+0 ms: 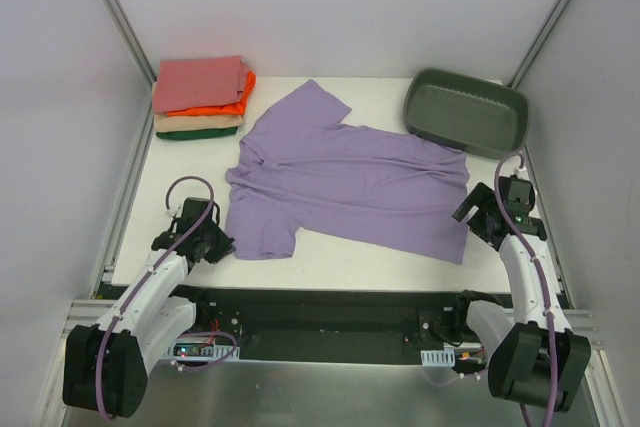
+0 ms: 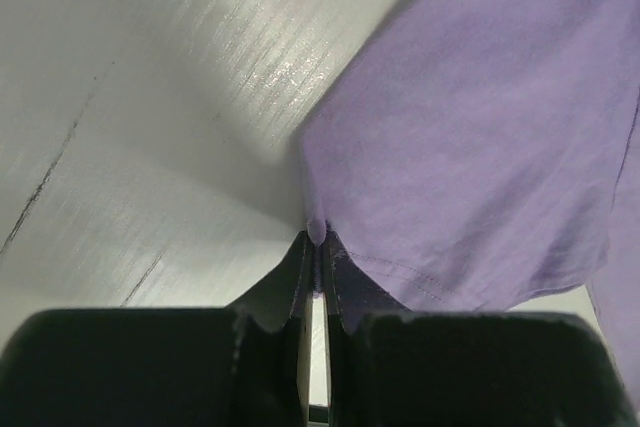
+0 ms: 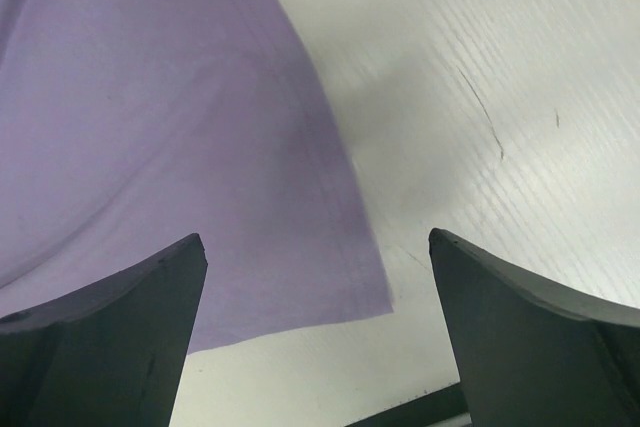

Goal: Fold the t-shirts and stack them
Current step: Grap the side of the flattened tshirt closest away from the robot with both arms

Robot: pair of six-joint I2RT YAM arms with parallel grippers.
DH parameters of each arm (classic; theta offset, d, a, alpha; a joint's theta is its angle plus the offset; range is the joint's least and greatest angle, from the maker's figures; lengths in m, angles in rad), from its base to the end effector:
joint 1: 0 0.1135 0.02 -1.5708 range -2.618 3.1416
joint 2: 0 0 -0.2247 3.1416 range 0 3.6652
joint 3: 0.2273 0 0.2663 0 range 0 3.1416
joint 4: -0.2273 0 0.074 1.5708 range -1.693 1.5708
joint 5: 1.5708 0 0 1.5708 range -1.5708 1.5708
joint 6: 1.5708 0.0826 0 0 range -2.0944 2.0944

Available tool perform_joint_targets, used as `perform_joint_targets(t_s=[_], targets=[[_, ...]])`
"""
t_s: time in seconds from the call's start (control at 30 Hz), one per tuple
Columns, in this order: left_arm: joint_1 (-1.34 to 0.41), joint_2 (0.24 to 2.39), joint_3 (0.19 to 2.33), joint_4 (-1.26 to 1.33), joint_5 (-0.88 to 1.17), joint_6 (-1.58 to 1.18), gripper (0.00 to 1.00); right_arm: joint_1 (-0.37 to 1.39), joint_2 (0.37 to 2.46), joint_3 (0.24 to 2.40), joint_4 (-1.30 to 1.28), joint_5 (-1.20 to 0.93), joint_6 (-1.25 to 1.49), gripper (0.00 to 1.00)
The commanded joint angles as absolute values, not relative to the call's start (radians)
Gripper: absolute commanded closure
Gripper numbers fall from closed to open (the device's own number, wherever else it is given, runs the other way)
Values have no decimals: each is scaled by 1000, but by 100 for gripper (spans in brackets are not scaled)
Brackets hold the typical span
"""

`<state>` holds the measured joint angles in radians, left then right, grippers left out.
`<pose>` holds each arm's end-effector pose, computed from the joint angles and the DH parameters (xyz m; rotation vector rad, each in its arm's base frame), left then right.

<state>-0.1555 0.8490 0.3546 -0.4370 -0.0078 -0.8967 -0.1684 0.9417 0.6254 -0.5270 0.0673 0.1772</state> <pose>0.2193 -0.0337 0.0862 -0.9279 2.3790 -0.4159 0.2525 -0.0486 0.1547 0.4453 2.3715 -0.0772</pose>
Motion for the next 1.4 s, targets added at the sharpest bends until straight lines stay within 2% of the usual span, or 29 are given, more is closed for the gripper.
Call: perform_joint_targets(t_s=[0.0, 0.17, 0.37, 0.57, 0.97, 1.2, 1.37], targets=[[-150, 816, 345, -420, -2, -873, 100, -202, 900, 578, -594, 48, 219, 4], [-150, 808, 339, -410, -2, -850, 100, -222, 963, 549, -626, -47, 253, 1], [-150, 821, 330, -373, -2, -824, 100, -222, 1028, 542, -672, -71, 248, 5], [-150, 867, 336, -362, -2, -813, 100, -222, 979, 500, -686, -90, 281, 9], [-150, 865, 330, -353, 18, -793, 100, -222, 985, 465, -664, -107, 287, 34], [-150, 876, 327, -351, 12, -792, 100, -222, 1005, 445, -634, -98, 302, 44], [-150, 890, 331, -351, 9, -792, 100, -222, 989, 445, -629, -87, 302, 57]])
